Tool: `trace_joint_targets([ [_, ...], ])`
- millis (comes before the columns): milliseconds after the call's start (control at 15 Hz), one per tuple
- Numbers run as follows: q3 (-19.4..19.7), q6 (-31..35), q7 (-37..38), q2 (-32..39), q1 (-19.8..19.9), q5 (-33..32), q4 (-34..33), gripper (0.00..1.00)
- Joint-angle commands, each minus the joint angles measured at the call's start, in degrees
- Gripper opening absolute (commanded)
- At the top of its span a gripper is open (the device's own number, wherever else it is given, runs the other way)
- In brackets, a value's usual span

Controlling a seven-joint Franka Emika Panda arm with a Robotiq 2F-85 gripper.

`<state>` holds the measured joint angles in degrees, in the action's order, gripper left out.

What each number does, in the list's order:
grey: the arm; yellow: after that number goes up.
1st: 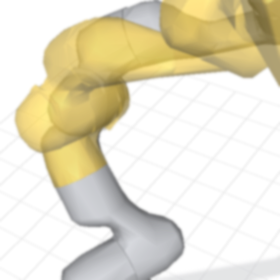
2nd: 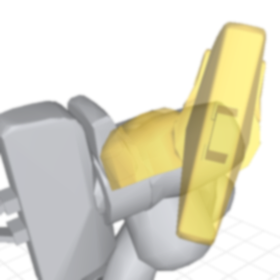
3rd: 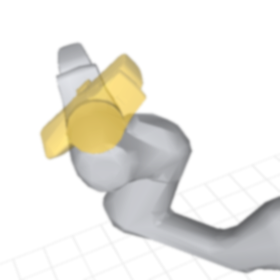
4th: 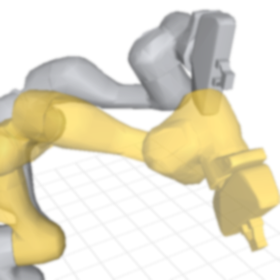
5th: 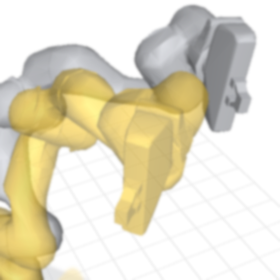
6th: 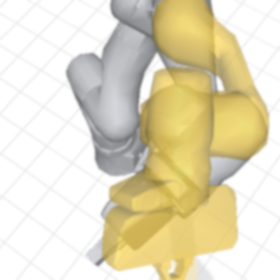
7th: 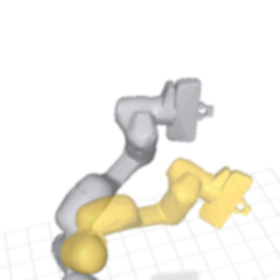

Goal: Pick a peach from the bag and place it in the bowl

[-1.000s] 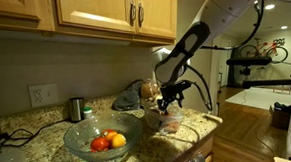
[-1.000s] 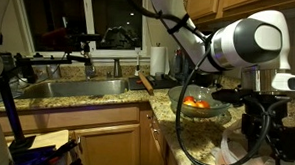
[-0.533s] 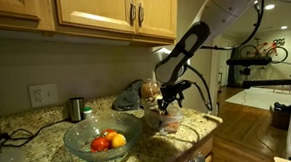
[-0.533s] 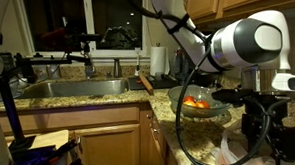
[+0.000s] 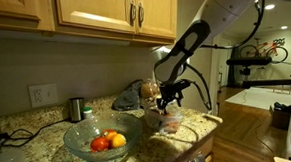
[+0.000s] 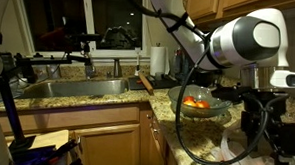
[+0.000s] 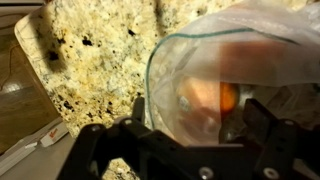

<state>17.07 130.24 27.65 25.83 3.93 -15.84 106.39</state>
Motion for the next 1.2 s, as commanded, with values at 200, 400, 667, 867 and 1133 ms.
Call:
trace_joint_targets([
  [200, -0.19, -0.77, 0.87, -3.15, -0.96, -0.45, 1.7, 1.0],
  [400, -0.59, -0.3, 0.35, -2.8, -0.9, 0.02, 1.4, 1.0],
  [667, -1.57, 0.78, -0.88, -2.26, -0.47, 1.07, 0.84, 1.0],
  [867, -2.46, 1.61, -2.13, -1.65, 0.07, 2.61, 0.04, 1.0],
  [1133, -2.97, 2.62, -3.04, -1.03, 0.3, 3.99, -0.56, 1.0],
])
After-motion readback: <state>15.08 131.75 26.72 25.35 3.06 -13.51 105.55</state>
